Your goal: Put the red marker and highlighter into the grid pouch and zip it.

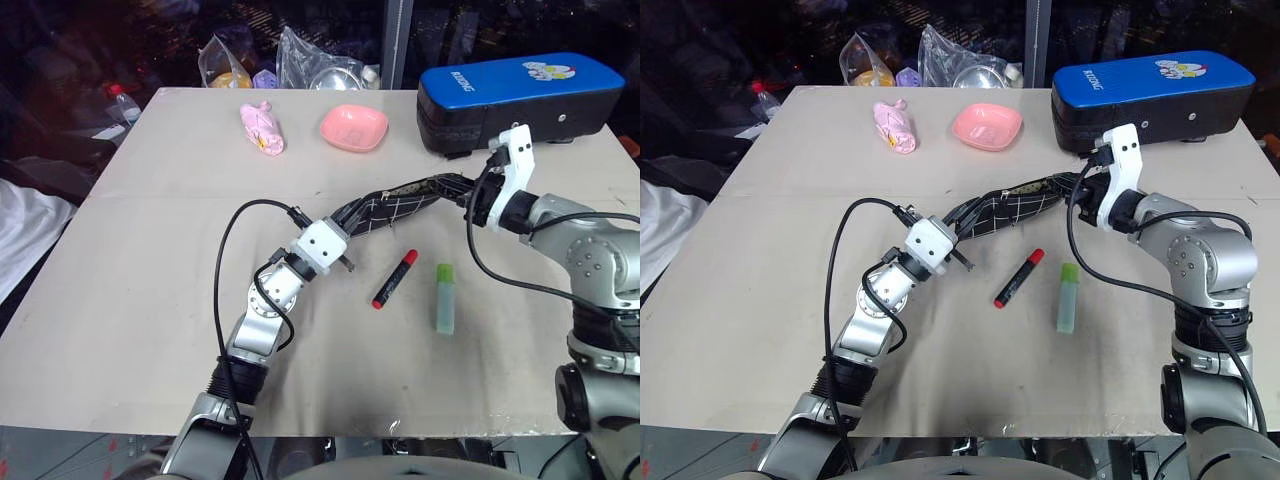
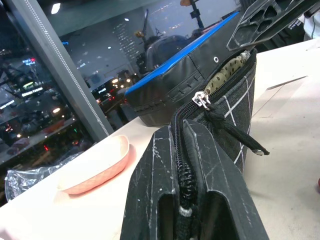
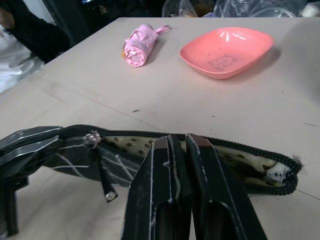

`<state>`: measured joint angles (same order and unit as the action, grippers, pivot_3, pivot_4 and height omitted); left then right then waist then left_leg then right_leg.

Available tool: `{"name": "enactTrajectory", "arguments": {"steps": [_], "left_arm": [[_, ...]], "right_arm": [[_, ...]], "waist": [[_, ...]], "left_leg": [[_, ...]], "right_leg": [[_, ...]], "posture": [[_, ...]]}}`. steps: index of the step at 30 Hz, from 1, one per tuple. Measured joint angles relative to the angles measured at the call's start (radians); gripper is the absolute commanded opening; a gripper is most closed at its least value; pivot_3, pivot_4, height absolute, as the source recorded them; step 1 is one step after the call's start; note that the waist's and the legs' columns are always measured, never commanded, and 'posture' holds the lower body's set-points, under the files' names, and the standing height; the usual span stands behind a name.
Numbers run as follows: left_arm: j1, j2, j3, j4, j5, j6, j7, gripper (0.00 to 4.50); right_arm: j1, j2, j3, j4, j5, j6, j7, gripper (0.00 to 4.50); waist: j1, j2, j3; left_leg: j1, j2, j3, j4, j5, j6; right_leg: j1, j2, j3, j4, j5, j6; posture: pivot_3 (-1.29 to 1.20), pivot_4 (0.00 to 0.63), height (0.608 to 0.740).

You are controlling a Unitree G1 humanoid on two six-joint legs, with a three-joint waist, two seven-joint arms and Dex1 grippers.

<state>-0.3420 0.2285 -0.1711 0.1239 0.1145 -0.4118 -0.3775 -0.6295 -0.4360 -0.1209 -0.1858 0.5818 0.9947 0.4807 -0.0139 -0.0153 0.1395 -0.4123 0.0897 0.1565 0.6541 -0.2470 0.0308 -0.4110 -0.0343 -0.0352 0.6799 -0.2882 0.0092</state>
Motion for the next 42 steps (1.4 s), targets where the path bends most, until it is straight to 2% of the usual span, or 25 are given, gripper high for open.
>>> {"name": "enactTrajectory", "arguments": {"steps": [3,7,10,14,17,24,29,36,39,42], "left_arm": [[-0.001,0.003,-0.008,0.004,0.001,-0.012,-0.011,0.0],[-0.003,0.004,-0.018,0.006,0.001,-0.017,-0.018,0.0],[-0.012,0.005,-0.022,0.008,0.001,-0.017,-0.024,0.0],[-0.022,0.009,-0.026,0.014,0.001,-0.018,-0.036,0.0],[-0.023,0.012,-0.026,0.017,0.001,-0.018,-0.04,0.0],[-0.025,0.017,-0.026,0.025,0.001,-0.018,-0.042,0.0],[-0.025,0.017,-0.026,0.026,0.0,-0.018,-0.042,0.0],[-0.025,0.017,-0.026,0.026,0.0,-0.018,-0.042,0.0],[-0.026,0.021,-0.019,0.027,0.0,-0.017,-0.036,0.0],[-0.028,0.027,-0.01,0.03,-0.001,-0.015,-0.033,0.0]], "right_arm": [[0.0,-0.006,0.063,0.031,-0.048,-0.034,0.005,0.06],[0.0,-0.067,0.181,0.061,-0.144,-0.141,0.075,0.06],[-0.005,-0.155,0.312,0.09,-0.275,-0.332,0.188,0.06],[-0.031,-0.207,0.432,0.131,-0.42,-0.542,0.297,0.06],[-0.059,-0.211,0.493,0.173,-0.511,-0.69,0.348,0.9],[-0.133,-0.161,0.531,0.321,-0.691,-0.914,0.331,4.33],[-0.151,-0.13,0.536,0.388,-0.774,-1.024,0.315,4.43],[-0.133,-0.101,0.513,0.392,-0.791,-1.048,0.303,4.43],[-0.052,-0.078,0.405,0.275,-0.693,-0.931,0.292,4.43],[0.056,-0.081,0.267,0.048,-0.553,-0.694,0.292,4.43]], "waist": [[0.001,0.0,0.0],[0.002,0.0,0.0],[0.001,0.0,0.0],[-0.001,0.0,0.0],[0.0,0.0,0.0],[0.002,0.0,0.0],[0.002,0.0,0.0],[0.002,0.0,0.0],[0.007,0.0,0.0],[0.014,0.0,0.0]], "left_leg": [[-0.001,0.0,0.0,0.0,0.0,0.0],[-0.001,0.0,0.0,0.0,0.0,0.0],[-0.001,-0.001,0.0,0.0,0.0,0.0],[-0.001,-0.001,0.001,0.0,0.0,0.0],[-0.001,0.0,0.001,0.001,0.0,0.0],[-0.001,0.0,0.002,0.003,0.0,0.0],[-0.001,0.0,0.003,0.004,0.0,0.0],[-0.001,0.0,0.003,0.005,0.0,0.0],[-0.002,0.001,0.002,0.006,0.0,0.0],[-0.003,0.001,0.0,0.006,0.0,0.0]], "right_leg": [[0.0,0.0,0.0,0.0,0.0,0.0],[-0.001,0.0,0.0,-0.001,0.0,0.0],[-0.001,0.0,-0.001,-0.001,0.0,0.0],[-0.001,0.001,0.0,0.0,0.0,0.0],[-0.001,0.001,-0.001,0.0,0.0,0.0],[-0.001,0.001,-0.003,0.0,0.0,0.0],[-0.001,0.001,-0.004,0.001,0.0,0.0],[-0.001,0.001,-0.004,0.002,0.0,0.0],[-0.001,0.0,-0.004,0.002,0.0,0.0],[0.0,0.0,-0.004,0.002,0.0,0.0]], "posture": [[0.0,0.15,0.74],[0.0,0.15,0.74],[0.0,0.15,0.74],[0.0,0.15,0.74],[0.0,0.15,0.74],[0.0,0.15,0.74],[0.0,0.15,0.74],[0.0,0.15,0.74],[0.0,0.15,0.74],[0.0,0.15,0.74]]}}
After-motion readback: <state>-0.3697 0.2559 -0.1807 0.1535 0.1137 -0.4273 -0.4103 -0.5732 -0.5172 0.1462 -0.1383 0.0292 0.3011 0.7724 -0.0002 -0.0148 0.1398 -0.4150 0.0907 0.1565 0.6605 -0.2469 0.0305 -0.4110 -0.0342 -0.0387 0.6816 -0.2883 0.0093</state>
